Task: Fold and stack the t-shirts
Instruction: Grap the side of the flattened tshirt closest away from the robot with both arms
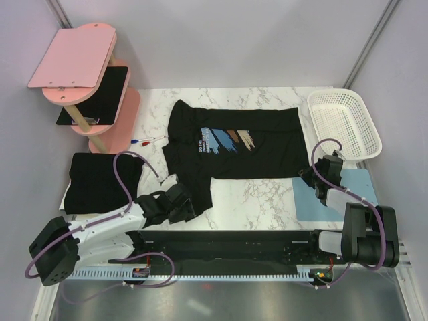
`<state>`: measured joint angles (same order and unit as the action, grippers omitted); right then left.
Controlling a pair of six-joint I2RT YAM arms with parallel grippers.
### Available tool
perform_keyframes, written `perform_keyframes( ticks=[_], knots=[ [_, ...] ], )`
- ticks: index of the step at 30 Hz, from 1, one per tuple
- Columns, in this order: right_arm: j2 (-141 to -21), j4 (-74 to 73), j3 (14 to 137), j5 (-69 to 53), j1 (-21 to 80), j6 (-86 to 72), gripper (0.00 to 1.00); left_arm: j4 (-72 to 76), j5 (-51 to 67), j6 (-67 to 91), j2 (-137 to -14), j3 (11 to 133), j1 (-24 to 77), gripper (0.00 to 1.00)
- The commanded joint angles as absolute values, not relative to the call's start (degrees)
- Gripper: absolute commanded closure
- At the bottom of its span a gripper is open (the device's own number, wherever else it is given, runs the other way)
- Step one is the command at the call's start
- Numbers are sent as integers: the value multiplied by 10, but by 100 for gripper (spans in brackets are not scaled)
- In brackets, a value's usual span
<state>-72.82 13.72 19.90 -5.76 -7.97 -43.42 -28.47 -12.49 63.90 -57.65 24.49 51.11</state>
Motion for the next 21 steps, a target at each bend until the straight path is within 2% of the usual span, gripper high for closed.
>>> perform_keyframes(
  ticks=[1,2,3,5,14,21],
  knots=[
    [-729,160,223,-63,-78,-429,100,-253,-123,668,-607,230,512,45],
    [-729,159,224,-64,-78,-428,100,-250,-124,670,-612,229,512,51],
    [-729,158,226,-64,-77,-427,100,-249,-123,668,-614,232,512,70],
    [-729,155,228,-65,-77,-424,100,-250,-120,665,-618,235,512,97],
    [-702,120,249,-66,-77,-400,100,-357,-168,655,-514,297,512,98],
    [-697,86,275,-63,-77,-387,100,-395,-208,628,-521,365,512,98]
  ],
)
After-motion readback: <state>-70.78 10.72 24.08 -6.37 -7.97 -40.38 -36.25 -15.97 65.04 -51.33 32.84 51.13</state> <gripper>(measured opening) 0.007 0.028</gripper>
